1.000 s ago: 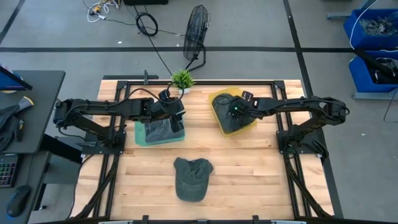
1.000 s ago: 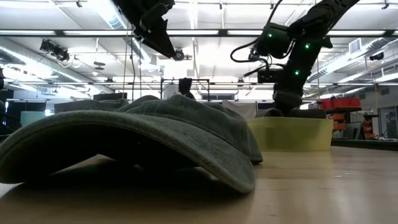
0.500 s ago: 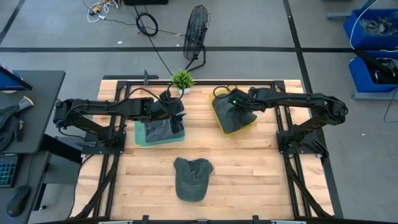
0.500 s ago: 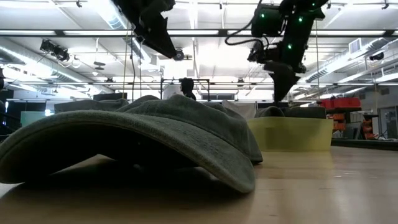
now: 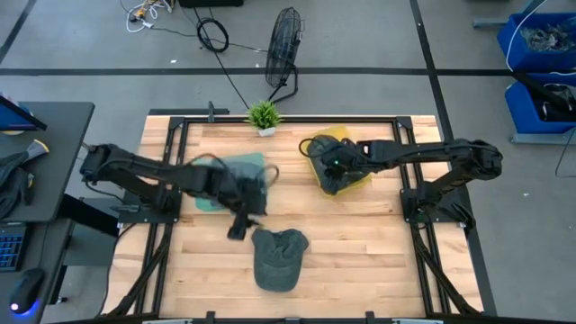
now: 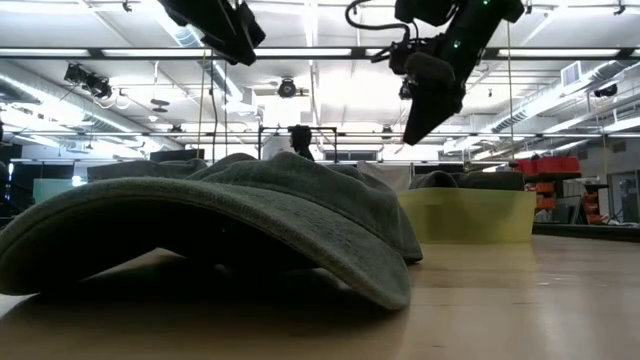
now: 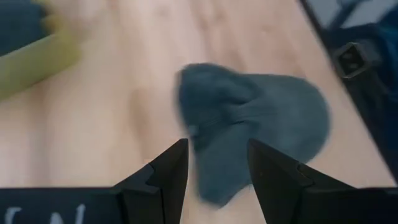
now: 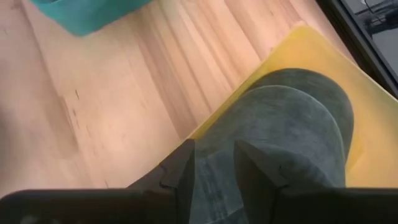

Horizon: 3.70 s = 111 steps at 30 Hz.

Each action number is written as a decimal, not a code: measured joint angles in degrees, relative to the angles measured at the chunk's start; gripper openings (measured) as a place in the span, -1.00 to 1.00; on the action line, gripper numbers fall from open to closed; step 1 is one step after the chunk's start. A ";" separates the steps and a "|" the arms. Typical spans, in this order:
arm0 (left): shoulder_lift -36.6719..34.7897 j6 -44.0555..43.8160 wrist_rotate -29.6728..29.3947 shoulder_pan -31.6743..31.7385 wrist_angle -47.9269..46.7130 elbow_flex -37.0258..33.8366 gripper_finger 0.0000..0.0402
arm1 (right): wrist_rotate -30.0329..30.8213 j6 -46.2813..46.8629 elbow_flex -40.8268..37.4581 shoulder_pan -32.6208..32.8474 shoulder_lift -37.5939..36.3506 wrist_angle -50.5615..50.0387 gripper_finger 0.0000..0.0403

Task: Pick & Place hat
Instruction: Put the black cap into the yellow bin

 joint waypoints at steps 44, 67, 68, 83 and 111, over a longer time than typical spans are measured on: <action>22.54 3.65 18.51 -0.60 17.40 -0.99 -0.98 | 0.02 -11.17 0.00 4.42 -0.02 1.19 -0.43; 4.68 61.62 17.22 -4.98 4.69 -0.80 -0.99 | -20.19 -35.76 0.09 11.49 2.39 31.93 -0.43; 4.68 62.55 17.12 -4.95 4.77 -0.80 -0.99 | -22.32 -35.55 0.11 11.49 3.22 32.62 -0.43; 4.70 62.61 16.56 -4.33 2.19 -0.85 -0.99 | -27.43 -28.53 0.00 12.44 14.86 44.17 -0.18; 4.76 71.28 15.42 -0.06 5.08 -0.89 -0.99 | -37.44 -22.52 0.02 13.95 22.01 60.83 0.18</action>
